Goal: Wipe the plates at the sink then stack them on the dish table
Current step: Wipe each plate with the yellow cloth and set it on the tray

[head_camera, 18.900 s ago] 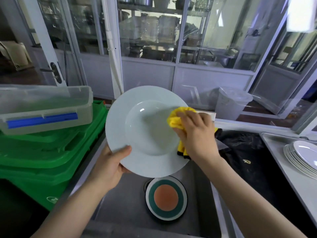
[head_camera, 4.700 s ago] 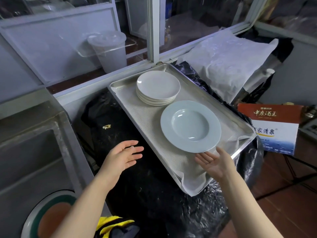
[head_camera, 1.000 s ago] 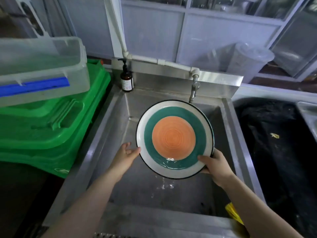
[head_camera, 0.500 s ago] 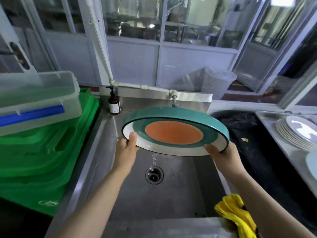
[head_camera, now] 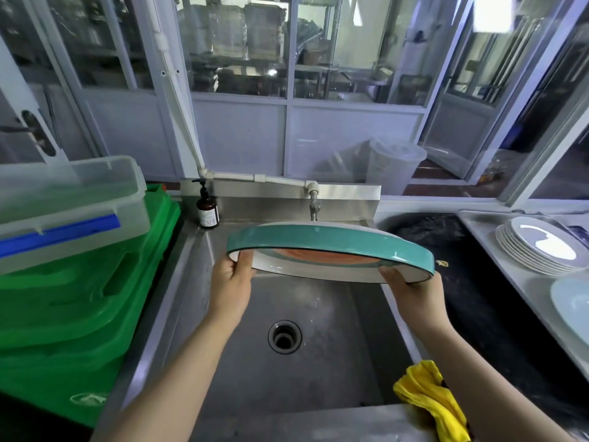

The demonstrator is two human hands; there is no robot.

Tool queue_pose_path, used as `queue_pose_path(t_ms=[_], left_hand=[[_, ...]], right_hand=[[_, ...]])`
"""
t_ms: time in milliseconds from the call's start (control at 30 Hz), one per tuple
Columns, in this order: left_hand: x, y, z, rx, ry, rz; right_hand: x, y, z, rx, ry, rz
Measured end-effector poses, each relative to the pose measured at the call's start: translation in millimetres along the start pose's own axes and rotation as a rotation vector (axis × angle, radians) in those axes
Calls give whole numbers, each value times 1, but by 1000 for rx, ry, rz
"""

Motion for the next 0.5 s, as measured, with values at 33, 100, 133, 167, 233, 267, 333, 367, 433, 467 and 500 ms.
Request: queue_pose_path(t_ms=[33, 100, 133, 167, 233, 267, 333, 367, 433, 467, 500], left_hand=[[-2, -1, 1, -5, 4, -8], [-3, -1, 0, -21, -11, -15], [-2, 0, -1, -20, -20, -19], [-2, 2, -2, -19, -19, -27], [-3, 6, -2, -24, -10, -39], [-4, 9, -2, -23, -6, -44], [-4, 19, 0, -13, -9, -60], [-4, 24, 0, -10, -17, -73], [1, 35, 2, -10, -52, -107], [4, 41, 2, -7, -75, -128], [8, 46, 3, -7, -104, -157]], right_hand=[[-1, 0, 1, 0, 0, -7], [-2, 0, 0, 5, -4, -19], [-3, 0, -1, 7, -4, -28], [-4, -1, -2, 7, -1, -39], [-9, -5, -5, 4, 11, -42], [-12, -7, -6, -3, 15, -38], [-21, -15, -10, -10, 22, -33], [-25, -19, -12, -2, 25, -29], [-35, -28, -16, 27, 37, -20], [-39, -33, -17, 41, 44, -22], [-44, -38, -17, 53, 53, -29]])
Point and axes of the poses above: each hand's wrist, its own z-axis away from the middle knuckle, its own y-axis out of the palm, x = y × z, the point moved 8 cm from there along -z, towards the middle knuckle, and after that the axes turned 11 degrees about -y, right-handed, at the moved point
